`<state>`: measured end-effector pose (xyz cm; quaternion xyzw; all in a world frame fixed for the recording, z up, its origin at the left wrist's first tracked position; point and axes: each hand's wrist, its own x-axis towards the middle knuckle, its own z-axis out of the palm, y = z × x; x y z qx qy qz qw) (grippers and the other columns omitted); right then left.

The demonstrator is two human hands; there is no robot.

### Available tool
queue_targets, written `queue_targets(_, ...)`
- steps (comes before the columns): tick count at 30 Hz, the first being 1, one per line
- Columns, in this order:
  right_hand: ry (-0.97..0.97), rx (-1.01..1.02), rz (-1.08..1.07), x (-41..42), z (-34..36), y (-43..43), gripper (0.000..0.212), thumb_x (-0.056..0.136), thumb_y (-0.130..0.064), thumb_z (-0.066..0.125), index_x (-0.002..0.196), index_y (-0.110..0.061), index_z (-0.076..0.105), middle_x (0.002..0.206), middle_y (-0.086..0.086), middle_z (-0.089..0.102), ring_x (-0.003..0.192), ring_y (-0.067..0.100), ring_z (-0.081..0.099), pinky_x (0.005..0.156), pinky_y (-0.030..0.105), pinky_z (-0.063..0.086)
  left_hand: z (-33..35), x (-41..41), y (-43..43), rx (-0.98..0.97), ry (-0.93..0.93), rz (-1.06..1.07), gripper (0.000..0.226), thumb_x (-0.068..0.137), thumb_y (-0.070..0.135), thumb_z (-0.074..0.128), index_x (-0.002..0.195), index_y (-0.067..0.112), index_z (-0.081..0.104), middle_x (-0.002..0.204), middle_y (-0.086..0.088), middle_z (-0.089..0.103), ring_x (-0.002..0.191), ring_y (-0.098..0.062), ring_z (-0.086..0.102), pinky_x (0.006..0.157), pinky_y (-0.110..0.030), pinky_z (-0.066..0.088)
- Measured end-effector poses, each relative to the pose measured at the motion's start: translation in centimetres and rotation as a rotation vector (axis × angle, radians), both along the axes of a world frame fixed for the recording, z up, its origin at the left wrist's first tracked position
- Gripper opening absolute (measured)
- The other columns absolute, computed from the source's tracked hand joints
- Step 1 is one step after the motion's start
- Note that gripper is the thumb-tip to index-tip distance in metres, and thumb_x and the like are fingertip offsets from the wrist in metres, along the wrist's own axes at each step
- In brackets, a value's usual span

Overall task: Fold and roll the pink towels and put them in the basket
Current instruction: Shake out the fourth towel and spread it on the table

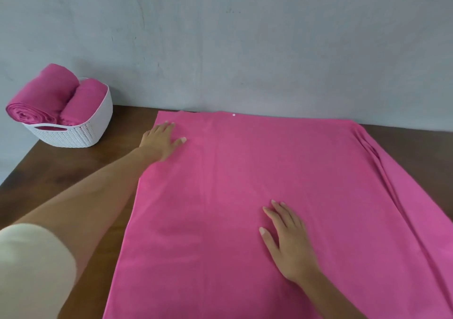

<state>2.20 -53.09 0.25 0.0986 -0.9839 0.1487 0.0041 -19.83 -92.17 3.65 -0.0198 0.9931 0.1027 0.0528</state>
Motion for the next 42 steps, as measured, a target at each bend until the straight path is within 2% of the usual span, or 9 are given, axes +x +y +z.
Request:
queue_targets(9, 0.003, 0.008, -0.014, 0.1, 0.1, -0.2, 0.060, 0.102, -0.064, 0.022, 0.154, -0.037, 0.033, 0.165, -0.019, 0.016, 0.153, 0.001, -0.001, 0.124, 0.030, 0.011, -0.2, -4.0, -0.2, 0.020, -0.047, 0.054, 0.085, 0.095, 0.076, 0.025, 0.160, 0.021, 0.023, 0.165, -0.008, 0.025, 0.151, -0.032, 0.024, 0.120, -0.053, 0.022)
queue_targets(14, 0.001, 0.004, -0.020, 0.1, 0.0, -0.1, 0.061, 0.101, -0.065, 0.020, 0.154, -0.039, 0.032, 0.165, -0.021, 0.014, 0.153, 0.000, -0.003, 0.125, 0.033, 0.012, 0.2, -6.1, -0.1, 0.044, 0.081, 0.162, 0.066, 0.101, 0.058, 0.045, 0.147, 0.011, 0.044, 0.147, -0.021, 0.045, 0.135, -0.042, 0.040, 0.109, -0.055, 0.036)
queue_targets(20, 0.014, -0.006, -0.019, 0.0, 0.1, -0.2, 0.058, 0.102, -0.063, 0.024, 0.153, -0.039, 0.034, 0.163, -0.022, 0.017, 0.153, 0.000, 0.000, 0.124, 0.034, 0.016, 0.5, -8.1, -0.9, 0.236, 0.074, 0.420, 0.077, 0.094, 0.048, 0.066, 0.147, 0.003, 0.033, 0.147, -0.025, 0.041, 0.138, -0.044, 0.035, 0.110, -0.054, 0.033)
queue_targets(24, 0.017, -0.011, -0.023, 0.0, 0.1, -0.3, 0.056, 0.102, -0.060, 0.028, 0.152, -0.037, 0.036, 0.163, -0.019, 0.021, 0.153, 0.002, 0.003, 0.123, 0.032, 0.013, 0.3, -9.6, -2.1, 0.381, 0.052, 0.528, 0.075, 0.088, 0.043, 0.074, 0.140, 0.003, 0.038, 0.141, -0.024, 0.050, 0.135, -0.043, 0.041, 0.113, -0.052, 0.035)
queue_targets(29, 0.012, -0.012, -0.024, 0.1, 0.2, -0.3, 0.056, 0.102, -0.060, 0.028, 0.152, -0.036, 0.036, 0.164, -0.019, 0.020, 0.153, 0.002, 0.003, 0.124, 0.033, 0.014, 1.0, -8.9, -0.7, 0.404, 0.182, 0.385, 0.019, 0.097, 0.025, 0.059, 0.107, 0.015, 0.071, 0.114, -0.015, 0.067, 0.112, -0.039, 0.059, 0.101, -0.046, 0.046)
queue_targets(35, 0.007, -0.015, -0.027, 0.1, 0.2, -0.3, 0.058, 0.101, -0.061, 0.026, 0.152, -0.037, 0.036, 0.164, -0.019, 0.020, 0.153, 0.001, 0.002, 0.125, 0.035, 0.015, 0.3, -4.1, 1.6, 0.278, 0.469, -0.067, 0.016, 0.089, 0.021, 0.048, 0.082, 0.010, 0.058, 0.095, -0.021, 0.059, 0.088, -0.042, 0.056, 0.079, -0.048, 0.050)
queue_targets(38, 0.004, -0.013, -0.029, 0.0, 0.2, -0.4, 0.058, 0.101, -0.062, 0.025, 0.152, -0.037, 0.036, 0.164, -0.019, 0.019, 0.152, 0.000, 0.000, 0.124, 0.032, 0.011, -1.5, -1.6, 1.7, 0.200, 0.380, -0.312, 0.018, 0.085, 0.023, 0.049, 0.087, 0.012, 0.063, 0.095, -0.011, 0.063, 0.089, -0.037, 0.059, 0.082, -0.051, 0.052)
queue_targets(40, -0.001, 0.002, -0.029, 0.1, 0.2, -0.4, 0.059, 0.101, -0.062, 0.024, 0.153, -0.037, 0.035, 0.164, -0.019, 0.018, 0.152, 0.000, -0.001, 0.124, 0.030, 0.008, -2.1, -0.7, 1.6, 0.175, 0.315, -0.324, 0.011, 0.089, 0.023, 0.060, 0.095, 0.015, 0.065, 0.102, -0.006, 0.064, 0.098, -0.033, 0.059, 0.089, -0.049, 0.050)
queue_targets(42, 0.000, 0.004, -0.028, 0.0, 0.2, -0.3, 0.059, 0.101, -0.062, 0.025, 0.153, -0.037, 0.035, 0.164, -0.019, 0.019, 0.153, 0.001, 0.000, 0.124, 0.030, 0.008, -2.3, -0.6, 1.8, 0.154, 0.288, -0.275, 0.027, 0.093, 0.037, 0.065, 0.110, 0.015, 0.064, 0.115, -0.008, 0.064, 0.109, -0.031, 0.057, 0.096, -0.047, 0.047)
